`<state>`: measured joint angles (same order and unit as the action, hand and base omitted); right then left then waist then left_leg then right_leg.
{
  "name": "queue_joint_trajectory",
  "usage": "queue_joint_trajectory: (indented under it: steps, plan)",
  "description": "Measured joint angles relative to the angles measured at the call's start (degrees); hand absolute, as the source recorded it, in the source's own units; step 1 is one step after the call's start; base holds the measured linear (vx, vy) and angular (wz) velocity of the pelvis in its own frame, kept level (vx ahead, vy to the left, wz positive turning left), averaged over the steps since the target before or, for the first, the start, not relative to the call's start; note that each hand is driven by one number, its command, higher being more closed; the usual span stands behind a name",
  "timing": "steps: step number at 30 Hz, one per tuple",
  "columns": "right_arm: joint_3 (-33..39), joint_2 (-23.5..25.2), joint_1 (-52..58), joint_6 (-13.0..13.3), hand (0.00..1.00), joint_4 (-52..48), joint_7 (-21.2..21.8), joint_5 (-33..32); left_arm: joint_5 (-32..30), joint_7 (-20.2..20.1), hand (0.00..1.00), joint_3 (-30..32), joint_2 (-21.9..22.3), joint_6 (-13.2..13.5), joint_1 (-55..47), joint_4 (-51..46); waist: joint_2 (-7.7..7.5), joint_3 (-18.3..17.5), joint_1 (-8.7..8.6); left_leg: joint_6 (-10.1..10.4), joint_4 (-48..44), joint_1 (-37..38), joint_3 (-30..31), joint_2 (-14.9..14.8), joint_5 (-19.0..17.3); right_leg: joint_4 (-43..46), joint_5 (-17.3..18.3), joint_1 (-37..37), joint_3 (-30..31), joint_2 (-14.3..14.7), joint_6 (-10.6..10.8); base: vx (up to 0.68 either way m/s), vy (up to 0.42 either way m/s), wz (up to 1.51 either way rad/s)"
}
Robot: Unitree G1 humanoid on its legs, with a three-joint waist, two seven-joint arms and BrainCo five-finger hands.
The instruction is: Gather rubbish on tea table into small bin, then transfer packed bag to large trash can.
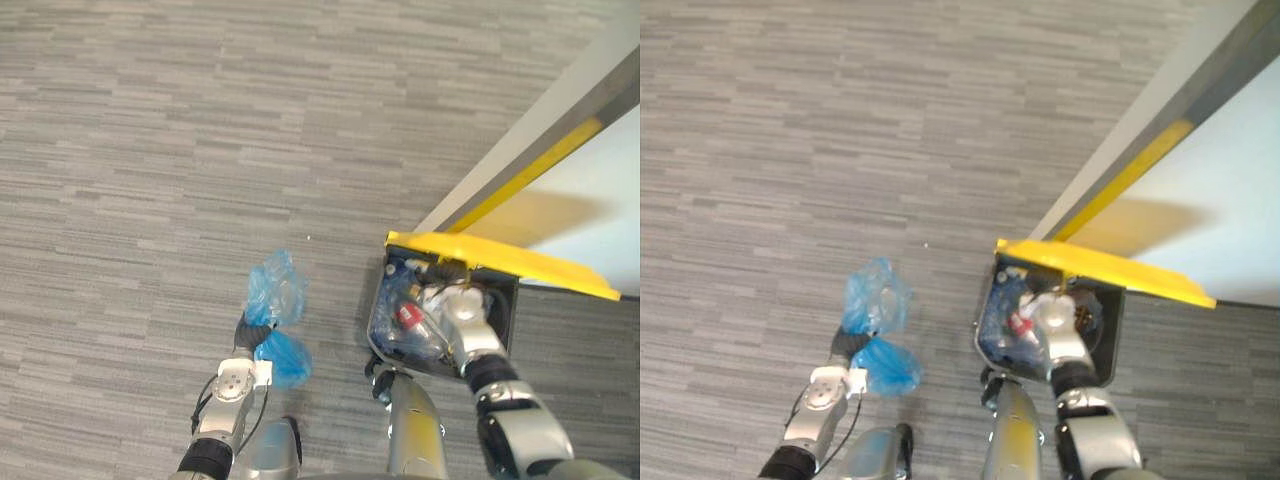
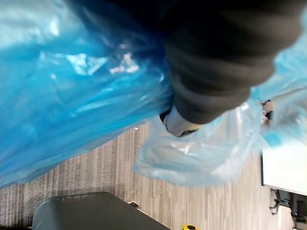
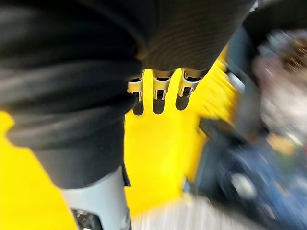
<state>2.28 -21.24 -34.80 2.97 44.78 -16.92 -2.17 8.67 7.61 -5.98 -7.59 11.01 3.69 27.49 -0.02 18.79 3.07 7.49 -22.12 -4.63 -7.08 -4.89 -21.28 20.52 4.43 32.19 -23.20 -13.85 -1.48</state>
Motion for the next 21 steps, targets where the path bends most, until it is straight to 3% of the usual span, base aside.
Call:
queue_joint_trajectory:
  steps: [4, 10, 14, 21]
  plan:
    - [1.18, -5.23, -6.28, -1.64, 0.0, 4.07, -1.08, -0.02, 1.02, -0.03, 1.0, -0.52, -0.26, 0.11, -0.18, -2.3, 0.25, 0.23, -0.4, -0.01, 1.77, 1.76, -0.18, 0.22, 0.0, -0.39, -0.25, 0.0, 1.71, 1.0, -0.36, 0.05, -0.007, -0.2]
    - [1.77, -11.02, -11.3, -2.13, 0.0, 4.16, -1.31, -0.12, 2.73, -0.35, 1.0, -3.95, -0.74, 1.27, -0.1, -6.16, 2.34, 1.44, -2.33, -0.02, 2.44, 4.41, -0.36, 1.79, -0.01, 0.21, -0.3, -0.02, 4.29, 0.96, -0.41, 0.05, 0.034, -0.19]
    - [-0.73, -12.93, -12.86, -2.71, 0.0, 4.02, -0.97, -0.07, 2.72, -1.01, 1.0, -6.19, -0.91, 2.08, 1.25, -8.62, 3.2, 1.89, -3.72, -0.03, 3.08, 4.85, -0.91, 2.83, -0.02, 0.47, -0.32, 0.98, 5.96, 0.96, -0.37, 0.03, 0.042, -0.19]
    - [-3.44, -14.49, -15.78, -2.99, 0.0, 3.99, 0.91, -0.08, 2.71, -2.32, 1.0, -10.3, -1.07, 2.13, 3.53, -12.36, 4.43, 2.53, -4.71, -0.09, -0.6, 4.16, -1.71, 4.32, -0.06, 1.22, -0.32, 1.82, 9.54, 0.75, -0.37, 0.06, 0.029, -0.14]
